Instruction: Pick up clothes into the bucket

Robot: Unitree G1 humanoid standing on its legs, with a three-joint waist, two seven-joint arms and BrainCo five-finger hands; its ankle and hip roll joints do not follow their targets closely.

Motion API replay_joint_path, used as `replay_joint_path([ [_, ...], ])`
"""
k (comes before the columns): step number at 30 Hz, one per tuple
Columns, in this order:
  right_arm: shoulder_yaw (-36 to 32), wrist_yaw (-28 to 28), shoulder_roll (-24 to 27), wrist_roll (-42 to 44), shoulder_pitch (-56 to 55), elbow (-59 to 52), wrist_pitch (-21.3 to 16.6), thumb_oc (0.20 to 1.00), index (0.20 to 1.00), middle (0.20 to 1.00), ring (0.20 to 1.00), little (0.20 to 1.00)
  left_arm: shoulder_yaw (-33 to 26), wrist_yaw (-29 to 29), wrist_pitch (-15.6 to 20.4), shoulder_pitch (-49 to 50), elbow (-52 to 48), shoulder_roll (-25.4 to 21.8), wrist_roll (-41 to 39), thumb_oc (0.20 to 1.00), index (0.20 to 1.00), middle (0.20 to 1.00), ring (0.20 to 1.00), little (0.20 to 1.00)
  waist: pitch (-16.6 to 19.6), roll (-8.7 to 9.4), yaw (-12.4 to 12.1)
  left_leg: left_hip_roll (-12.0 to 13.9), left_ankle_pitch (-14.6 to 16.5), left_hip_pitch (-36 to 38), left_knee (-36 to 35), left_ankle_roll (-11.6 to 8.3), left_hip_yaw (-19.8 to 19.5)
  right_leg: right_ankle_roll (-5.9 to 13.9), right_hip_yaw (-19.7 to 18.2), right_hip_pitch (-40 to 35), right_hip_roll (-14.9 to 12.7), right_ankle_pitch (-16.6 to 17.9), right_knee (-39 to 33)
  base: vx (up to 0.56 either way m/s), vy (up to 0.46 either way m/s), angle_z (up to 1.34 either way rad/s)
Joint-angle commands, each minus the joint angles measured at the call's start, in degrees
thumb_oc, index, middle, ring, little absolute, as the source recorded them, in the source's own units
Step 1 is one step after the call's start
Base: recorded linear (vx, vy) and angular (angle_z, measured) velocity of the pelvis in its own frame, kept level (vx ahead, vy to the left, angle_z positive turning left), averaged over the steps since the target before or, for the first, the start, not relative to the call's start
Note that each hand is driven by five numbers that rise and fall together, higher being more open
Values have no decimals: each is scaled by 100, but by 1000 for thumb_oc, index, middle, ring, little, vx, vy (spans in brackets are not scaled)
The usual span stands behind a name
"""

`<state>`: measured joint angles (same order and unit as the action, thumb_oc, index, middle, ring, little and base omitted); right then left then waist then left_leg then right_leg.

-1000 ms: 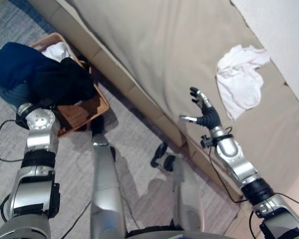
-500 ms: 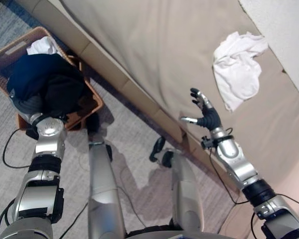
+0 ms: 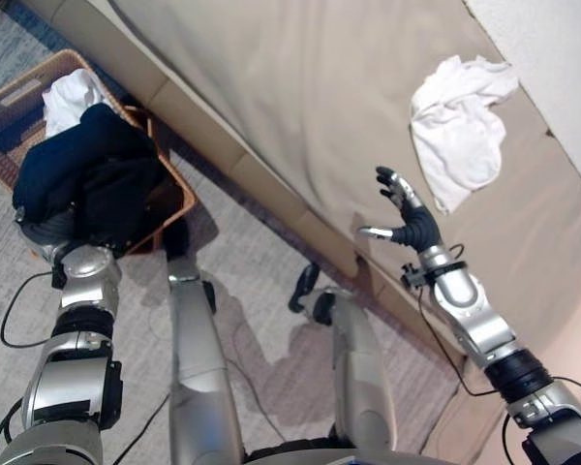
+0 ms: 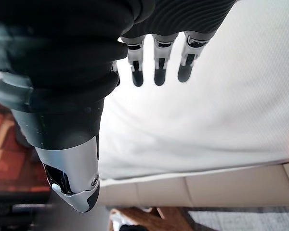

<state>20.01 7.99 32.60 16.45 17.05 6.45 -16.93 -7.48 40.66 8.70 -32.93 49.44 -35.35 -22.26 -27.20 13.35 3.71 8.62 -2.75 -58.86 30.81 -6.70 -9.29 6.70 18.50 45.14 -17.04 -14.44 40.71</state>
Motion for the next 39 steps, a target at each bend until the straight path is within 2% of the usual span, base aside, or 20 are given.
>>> replay_joint_path([
  [1, -284, -24, 69, 184, -157, -315, -295, 1000, 1000, 1000, 1000, 1000, -180, -71, 163, -137, 392, -268, -199, 1000, 1000, 1000, 1000, 1000, 97, 134, -113, -53, 749, -13, 699, 398, 295, 214, -194, -15, -16, 760, -404, 0, 0, 0],
  [10, -378, -26, -29, 170, -236, -176, -230, 1000, 1000, 1000, 1000, 1000, -77, -503, 229, 195, 295, -103, -217, 1000, 1000, 1000, 1000, 1000, 163, 26, -159, -60, 663, 377, 365, 405, 391, 258, -199, -342, -58, 885, -650, 0, 3, -1],
  [12, -436, -91, -42, 111, -267, -79, -177, 1000, 1000, 1000, 1000, 1000, 81, -947, 29, 366, 574, -194, 143, 1000, 1000, 1000, 1000, 1000, 208, -55, -163, -74, 603, 634, 158, 408, 475, 287, -240, -569, -69, 978, -845, 11, 34, -8],
  [17, -478, -167, 6, -5, -324, 16, -117, 1000, 1000, 1000, 1000, 1000, -11, -1240, -36, 372, 843, -182, -16, 1000, 1000, 1000, 1000, 1000, 290, -171, -156, -88, 543, 1005, -92, 398, 573, 317, -281, -892, -107, 1085, -1110, 24, 27, -7],
  [18, -548, -140, -15, -52, -360, 114, -74, 1000, 1000, 1000, 1000, 1000, 7, -1337, 7, 616, 632, -70, 102, 1000, 1000, 1000, 1000, 1000, 321, -248, -194, -90, 507, 1242, -241, 396, 615, 338, -282, -1130, -116, 1154, -1288, 41, 18, -6],
  [22, -692, -151, -122, -165, -480, 212, -34, 1000, 1000, 1000, 1000, 1000, -19, -1295, 343, 1163, 99, 234, 215, 1000, 1000, 1000, 1000, 1000, 369, -348, -255, -71, 440, 1806, -574, 370, 729, 393, -239, -1628, -165, 1293, -1614, 57, 4, -5],
  [24, -766, -163, -178, -195, -544, 257, -36, 1000, 1000, 1000, 1000, 1000, -47, -1249, 657, 1497, -394, 392, 174, 1000, 1000, 1000, 1000, 1000, 385, -383, -315, -47, 425, 2046, -680, 362, 794, 399, -211, -1815, -160, 1319, -1721, 61, -14, -9],
  [25, -883, -138, -233, -181, -628, 241, -34, 1000, 1000, 1000, 1000, 1000, -85, -1322, 999, 1696, -876, 529, -57, 1000, 1000, 1000, 1000, 1000, 392, -399, -354, -41, 408, 2152, -730, 350, 810, 400, -170, -1926, -166, 1325, -1784, 50, -29, -6],
  [27, -1005, -162, -287, -167, -758, 247, -48, 1000, 1000, 1000, 1000, 1000, -54, -1462, 1300, 2035, -1491, 744, -187, 1000, 1000, 1000, 1000, 1000, 393, -449, -403, -15, 375, 2406, -870, 329, 842, 400, -142, -2145, -152, 1326, -1894, 10, -26, -5],
  [28, -1073, -153, -329, -150, -767, 266, -58, 1000, 1000, 1000, 1000, 1000, -19, -1558, 1423, 2160, -1815, 824, -269, 1000, 1000, 1000, 1000, 1000, 390, -451, -428, 6, 190, 2451, -957, 373, 922, 345, -24, -2172, -171, 1484, -1998, -45, 23, -6],
  [30, -1123, -130, -453, -135, -681, 390, -74, 1000, 1000, 1000, 1000, 1000, -27, -1804, 1625, 2424, -2430, 961, -483, 1000, 1000, 1000, 1000, 1000, 391, -464, -598, 208, 220, 2797, -1078, 328, 1145, 406, 395, -2324, -266, 1658, -2072, -6, 14, -12],
  [31, -1116, -114, -501, -140, -652, 445, -74, 1000, 1000, 1000, 1000, 1000, 3, -1889, 1662, 2472, -2656, 979, -492, 1000, 1000, 1000, 1000, 1000, 413, -470, -654, 300, 332, 2953, -1102, 257, 1188, 494, 550, -2396, -312, 1656, -2028, 55, -64, -56],
  [32, -1143, -88, -567, -146, -645, 476, -68, 1000, 1000, 1000, 1000, 1000, 23, -1994, 1692, 2547, -2818, 1002, -507, 1000, 1000, 1000, 1000, 1000, 412, -481, -682, 361, 315, 3073, -1123, 241, 1277, 506, 675, -2475, -337, 1698, -2038, 73, -75, -85],
  [33, -1140, -86, -571, -150, -656, 473, -65, 1000, 1000, 1000, 1000, 1000, 20, -2006, 1689, 2572, -2835, 1002, -513, 1000, 1000, 1000, 1000, 1000, 391, -485, -698, 376, 355, 3126, -1119, 226, 1281, 522, 664, -2516, -326, 1672, -2027, 43, -72, -111],
  [35, -1315, -76, -709, -103, -785, 468, -84, 1000, 1000, 1000, 1000, 1000, 163, -2371, 1734, 2689, -3290, 1131, -585, 1000, 1000, 1000, 1000, 1000, 500, -587, -626, 442, 255, 3552, -1372, 192, 1391, 457, 518, -2761, -198, 1580, -2245, 22, -59, -50],
  [36, -1402, -57, -741, -86, -831, 495, -98, 1000, 1000, 1000, 1000, 1000, 235, -2509, 1747, 2723, -3409, 1180, -633, 1000, 1000, 1000, 1000, 1000, 540, -613, -582, 435, 68, 3621, -1477, 223, 1466, 363, 539, -2848, -186, 1667, -2389, -29, -34, -4],
  [39, -1531, -40, -835, -55, -910, 464, -113, 1000, 1000, 1000, 1000, 1000, 366, -2772, 1694, 2776, -3540, 1306, -755, 1000, 1000, 1000, 1000, 1000, 695, -727, -454, 518, -4, 3975, -1704, 171, 1602, 337, 448, -3070, -90, 1624, -2557, 4, -66, -22],
])
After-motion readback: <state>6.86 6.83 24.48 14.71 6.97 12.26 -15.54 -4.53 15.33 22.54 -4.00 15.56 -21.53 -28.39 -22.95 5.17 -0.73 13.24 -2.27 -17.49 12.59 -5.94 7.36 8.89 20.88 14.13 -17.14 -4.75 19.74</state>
